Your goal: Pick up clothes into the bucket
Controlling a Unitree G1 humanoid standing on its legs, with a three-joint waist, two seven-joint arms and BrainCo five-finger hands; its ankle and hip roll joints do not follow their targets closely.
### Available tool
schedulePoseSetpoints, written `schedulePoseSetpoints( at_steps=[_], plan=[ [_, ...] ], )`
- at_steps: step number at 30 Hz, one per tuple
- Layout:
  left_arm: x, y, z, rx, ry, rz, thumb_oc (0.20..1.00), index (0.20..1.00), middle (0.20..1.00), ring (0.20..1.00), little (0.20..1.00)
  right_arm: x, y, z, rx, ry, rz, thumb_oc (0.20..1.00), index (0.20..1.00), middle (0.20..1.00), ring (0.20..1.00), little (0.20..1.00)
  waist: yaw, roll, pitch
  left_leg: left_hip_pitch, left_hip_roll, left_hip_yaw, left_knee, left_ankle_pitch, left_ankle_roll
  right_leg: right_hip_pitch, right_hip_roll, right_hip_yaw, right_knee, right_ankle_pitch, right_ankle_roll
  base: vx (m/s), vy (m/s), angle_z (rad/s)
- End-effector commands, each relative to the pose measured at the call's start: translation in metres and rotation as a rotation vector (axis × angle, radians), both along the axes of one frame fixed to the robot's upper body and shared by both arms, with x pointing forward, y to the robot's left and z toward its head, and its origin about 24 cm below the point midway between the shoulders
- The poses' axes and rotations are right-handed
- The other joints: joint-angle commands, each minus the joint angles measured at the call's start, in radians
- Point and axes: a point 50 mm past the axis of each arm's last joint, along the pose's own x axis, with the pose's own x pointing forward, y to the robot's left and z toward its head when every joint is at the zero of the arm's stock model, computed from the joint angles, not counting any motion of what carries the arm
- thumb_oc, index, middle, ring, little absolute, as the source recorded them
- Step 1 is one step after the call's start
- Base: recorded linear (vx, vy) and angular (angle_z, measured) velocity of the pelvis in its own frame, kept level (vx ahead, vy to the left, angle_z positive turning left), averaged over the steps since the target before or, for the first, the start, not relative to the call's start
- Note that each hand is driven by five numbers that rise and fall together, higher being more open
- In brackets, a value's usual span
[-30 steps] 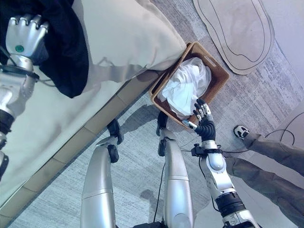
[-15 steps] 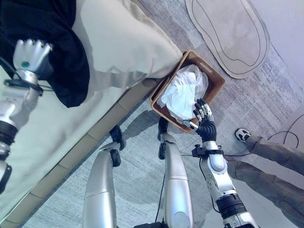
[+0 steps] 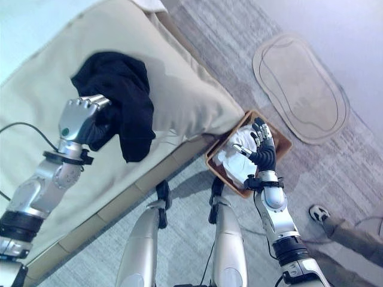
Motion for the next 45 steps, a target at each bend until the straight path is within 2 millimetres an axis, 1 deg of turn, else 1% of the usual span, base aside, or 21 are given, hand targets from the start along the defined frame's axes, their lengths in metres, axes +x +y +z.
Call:
schedulePoseSetpoints(
  at_steps=[1,5,6,8,9,12,13,14,16,18,23,27,29,30,31,35,37,38,39,44,45],
  plan=[
    [-0.014,-0.022,0.018,-0.119,-0.062,-0.195,0.200,0.200,0.200,0.200,0.200,-0.005,-0.001,-0.006,-0.131,0.012,-0.001,1.000,1.000,1.000,1.000,1.000,-0.011,0.021,-0.128,0.049,0.024,-0.053,-0.070,0.023,-0.021,0.155,-0.069,0.000,-0.203,0.120,0.122,0.10,-0.070,0.07],
    [-0.028,-0.037,0.025,-0.183,-0.063,-0.333,0.200,0.200,0.200,0.200,0.200,0.000,0.012,-0.003,-0.334,0.004,0.035,1.000,1.000,1.000,1.000,1.000,0.005,0.026,-0.159,0.165,0.025,-0.057,-0.163,0.054,-0.031,0.252,-0.056,-0.021,-0.239,0.114,0.124,0.11,-0.073,0.05],
    [-0.028,-0.037,0.026,-0.184,-0.063,-0.332,0.200,0.200,0.200,0.200,0.200,0.000,0.012,-0.003,-0.335,0.003,0.035,1.000,1.000,1.000,1.000,1.000,0.004,0.026,-0.158,0.167,0.023,-0.057,-0.169,0.062,-0.030,0.253,-0.057,-0.022,-0.243,0.119,0.123,0.06,-0.040,0.09],
    [-0.037,-0.046,0.031,-0.236,-0.055,-0.426,0.200,0.200,0.200,0.200,0.200,0.002,0.018,0.003,-0.445,-0.028,0.058,1.000,1.000,1.000,1.000,1.000,0.010,0.030,-0.171,0.224,0.029,-0.056,-0.217,0.081,-0.035,0.297,-0.051,-0.029,-0.254,0.115,0.124,0.08,-0.058,0.10],
    [-0.045,-0.056,0.037,-0.298,-0.046,-0.537,0.200,0.200,0.200,0.200,0.200,0.005,0.024,0.008,-0.506,-0.049,0.093,1.000,1.000,1.000,1.000,1.000,0.016,0.035,-0.185,0.274,0.034,-0.056,-0.260,0.098,-0.040,0.334,-0.047,-0.041,-0.259,0.108,0.125,0.11,-0.081,0.07],
    [-0.053,-0.070,0.044,-0.402,0.016,-0.705,0.200,0.200,0.200,0.200,0.200,0.008,0.039,0.013,-0.536,-0.069,0.179,1.000,1.000,1.000,1.000,1.000,0.022,0.044,-0.211,0.334,0.039,-0.060,-0.311,0.119,-0.047,0.380,-0.040,-0.056,-0.261,0.094,0.123,0.08,-0.054,0.07],
    [-0.053,-0.070,0.044,-0.402,0.016,-0.706,0.200,0.200,0.200,0.200,0.200,0.008,0.039,0.013,-0.536,-0.069,0.180,1.000,1.000,1.000,1.000,1.000,0.021,0.045,-0.209,0.338,0.039,-0.060,-0.313,0.120,-0.047,0.383,-0.040,-0.056,-0.262,0.094,0.123,0.08,-0.059,0.09],
    [-0.059,-0.079,0.049,-0.486,0.076,-0.839,0.200,0.200,0.200,0.200,0.200,0.008,0.050,0.017,-0.551,-0.078,0.263,1.000,1.000,1.000,1.000,1.000,0.028,0.049,-0.229,0.370,0.040,-0.063,-0.340,0.130,-0.049,0.411,-0.032,-0.066,-0.265,0.086,0.121,0.08,-0.055,0.14],
    [-0.062,-0.085,0.050,-0.542,0.143,-0.938,0.200,0.200,0.200,0.200,0.200,0.008,0.058,0.016,-0.541,-0.064,0.332,1.000,1.000,1.000,1.000,1.000,0.030,0.053,-0.246,0.403,0.043,-0.062,-0.362,0.138,-0.053,0.441,-0.028,-0.077,-0.273,0.079,0.120,0.10,-0.051,0.19],
    [-0.064,-0.095,0.055,-0.582,0.195,-1.047,0.200,0.200,0.200,0.200,0.200,0.007,0.074,0.014,-0.502,-0.033,0.471,1.000,1.000,1.000,1.000,1.000,0.036,0.053,-0.266,0.430,0.046,-0.062,-0.374,0.139,-0.056,0.470,-0.020,-0.085,-0.282,0.076,0.118,0.08,-0.039,0.09],
    [-0.063,-0.107,0.054,-0.612,0.277,-1.135,0.200,0.200,0.200,0.200,0.200,-0.003,0.095,0.003,-0.458,0.031,0.657,1.000,1.000,1.000,1.000,1.000,0.045,0.049,-0.310,0.490,0.053,-0.053,-0.390,0.130,-0.059,0.535,-0.011,-0.096,-0.313,0.071,0.118,0.09,-0.035,0.03],
    [-0.064,-0.114,0.057,-0.593,0.279,-1.163,0.200,0.200,0.200,0.200,0.200,-0.009,0.110,-0.006,-0.463,0.058,0.750,1.000,1.000,1.000,1.000,1.000,0.047,0.049,-0.331,0.514,0.055,-0.051,-0.397,0.125,-0.060,0.560,-0.006,-0.096,-0.323,0.067,0.118,0.07,-0.019,0.00],
    [-0.065,-0.122,0.062,-0.558,0.275,-1.197,0.200,0.200,0.200,0.200,0.200,-0.017,0.125,-0.013,-0.450,0.095,0.864,1.000,1.000,1.000,1.000,1.000,0.047,0.047,-0.347,0.532,0.057,-0.049,-0.403,0.122,-0.061,0.580,-0.003,-0.096,-0.331,0.062,0.117,0.06,-0.018,0.00],
    [-0.065,-0.122,0.062,-0.558,0.275,-1.197,0.200,0.200,0.200,0.200,0.200,-0.017,0.125,-0.013,-0.450,0.095,0.864,1.000,1.000,1.000,1.000,1.000,0.047,0.047,-0.347,0.532,0.057,-0.049,-0.403,0.122,-0.061,0.581,-0.003,-0.096,-0.331,0.062,0.117,0.07,-0.014,-0.01],
    [-0.066,-0.126,0.066,-0.518,0.272,-1.218,0.200,0.200,0.200,0.200,0.200,-0.023,0.135,-0.018,-0.443,0.130,0.965,1.000,1.000,1.000,1.000,1.000,0.049,0.045,-0.357,0.540,0.057,-0.048,-0.406,0.120,-0.063,0.590,-0.002,-0.099,-0.337,0.061,0.118,0.04,-0.011,0.01],
    [-0.066,-0.133,0.075,-0.419,0.251,-1.234,0.200,0.200,0.200,0.200,0.200,-0.035,0.145,-0.024,-0.450,0.185,1.124,1.000,1.000,1.000,1.000,1.000,0.051,0.043,-0.375,0.550,0.056,-0.051,-0.408,0.117,-0.066,0.605,-0.002,-0.107,-0.344,0.060,0.120,0.04,-0.008,0.04],
    [-0.066,-0.136,0.076,-0.404,0.252,-1.246,0.200,0.200,0.200,0.200,0.200,-0.036,0.147,-0.031,-0.469,0.214,1.136,0.523,0.523,0.523,0.523,0.523,0.053,0.042,-0.382,0.552,0.054,-0.054,-0.410,0.116,-0.067,0.611,-0.001,-0.112,-0.348,0.060,0.121,0.02,-0.003,0.01],
    [-0.066,-0.136,0.076,-0.404,0.252,-1.246,0.200,0.200,0.200,0.200,0.200,-0.035,0.147,-0.031,-0.469,0.213,1.136,0.391,0.391,0.391,0.391,0.391,0.053,0.042,-0.382,0.552,0.054,-0.054,-0.410,0.116,-0.067,0.612,-0.001,-0.112,-0.349,0.061,0.121,0.00,0.000,0.00],
    [-0.065,-0.136,0.079,-0.398,0.249,-1.247,0.200,0.200,0.200,0.200,0.200,-0.035,0.141,-0.042,-0.494,0.257,1.105,0.200,0.200,0.200,0.200,0.200,0.052,0.042,-0.387,0.555,0.052,-0.055,-0.411,0.115,-0.066,0.616,-0.001,-0.113,-0.352,0.062,0.123,0.00,0.000,0.00],
    [-0.065,-0.133,0.081,-0.407,0.232,-1.243,0.200,0.200,0.200,0.200,0.200,-0.034,0.128,-0.056,-0.522,0.309,1.032,0.200,0.200,0.200,0.200,0.200,0.050,0.038,-0.398,0.557,0.050,-0.055,-0.412,0.112,-0.065,0.622,-0.003,-0.114,-0.355,0.066,0.125,0.00,0.000,0.00],
    [-0.065,-0.131,0.081,-0.419,0.225,-1.237,0.200,0.200,0.200,0.200,0.200,-0.033,0.121,-0.060,-0.522,0.327,0.989,0.200,0.200,0.200,0.200,0.200,0.048,0.038,-0.401,0.558,0.049,-0.056,-0.411,0.110,-0.065,0.622,-0.003,-0.114,-0.356,0.066,0.125,0.00,0.000,0.00]
  ],
)
